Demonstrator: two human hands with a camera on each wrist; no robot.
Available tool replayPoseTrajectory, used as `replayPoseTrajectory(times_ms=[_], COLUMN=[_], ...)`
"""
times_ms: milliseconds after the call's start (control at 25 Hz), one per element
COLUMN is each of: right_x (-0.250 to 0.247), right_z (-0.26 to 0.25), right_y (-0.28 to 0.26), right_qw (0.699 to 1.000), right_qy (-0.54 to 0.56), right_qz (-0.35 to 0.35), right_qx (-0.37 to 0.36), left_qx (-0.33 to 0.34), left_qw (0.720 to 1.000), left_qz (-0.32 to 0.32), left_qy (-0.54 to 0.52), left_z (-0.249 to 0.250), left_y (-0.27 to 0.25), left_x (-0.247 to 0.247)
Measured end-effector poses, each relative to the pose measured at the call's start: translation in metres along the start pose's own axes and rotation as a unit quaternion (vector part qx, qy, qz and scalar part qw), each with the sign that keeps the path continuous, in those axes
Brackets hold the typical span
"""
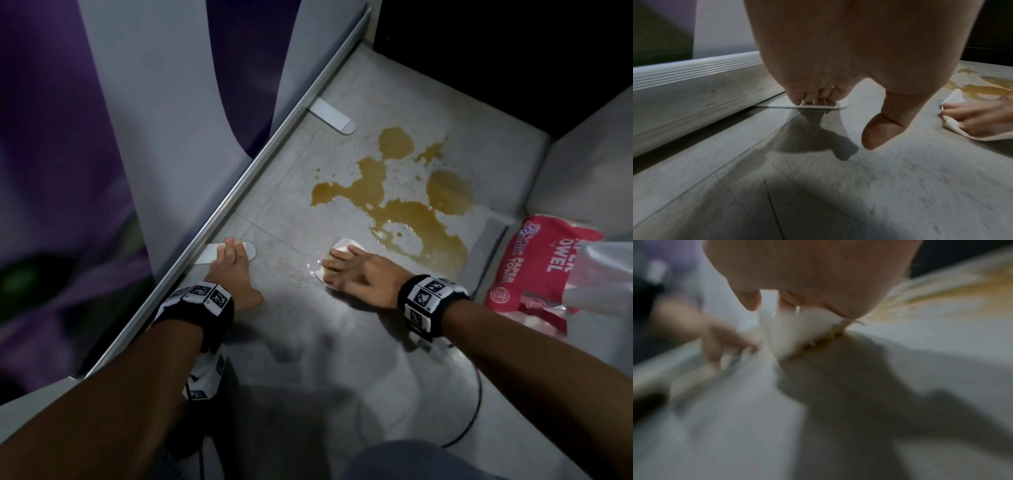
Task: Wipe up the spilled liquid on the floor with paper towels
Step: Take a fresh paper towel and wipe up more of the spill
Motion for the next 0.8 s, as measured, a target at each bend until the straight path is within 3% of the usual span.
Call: replayPoseTrajectory(times_ms=[80,160,200,320,520,600,680,800], right_x=[-0.007,-0.014,-0.011,0.009,0.023,0.013,-0.009,-0.053], right_z=[0.001,-0.003,-0.007,-0.011,-0.017,-0.020,-0.020,-0.018], right_y=[-0.005,-0.016,-0.020,-0.021,-0.017,-0.015,-0.012,-0.004], right_qw=[0.985,0.961,0.954,0.953,0.951,0.958,0.952,0.887], right_qy=[0.098,0.026,-0.040,-0.165,-0.207,-0.149,-0.038,0.135], right_qz=[0.124,0.265,0.288,0.238,0.205,0.209,0.258,0.407], right_qx=[0.073,0.080,0.072,0.089,0.108,0.127,0.161,0.171], left_qx=[0.001,0.000,-0.001,0.001,-0.002,-0.003,-0.003,-0.003], left_qw=[1.000,1.000,1.000,1.000,1.000,1.000,1.000,1.000], left_qz=[-0.001,0.000,0.001,0.001,0.002,0.008,0.015,0.015], left_qy=[0.002,0.002,0.002,0.002,0.001,-0.001,-0.002,-0.003], left_z=[0.001,0.001,0.001,0.001,0.000,0.001,0.001,0.001], left_y=[0.000,0.000,0.000,0.000,-0.001,0.000,0.000,0.000], left_x=[0.000,0.000,0.000,0.002,0.001,0.001,0.001,0.001])
Point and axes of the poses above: each hand's wrist, its own y-axis towards the middle knuckle, its own x-axis out of the palm, z = x × y, the point moved 6 cm from there along y, towards the middle knuckle, and after that the axes turned 3 degrees about z, right-handed, at the moved point
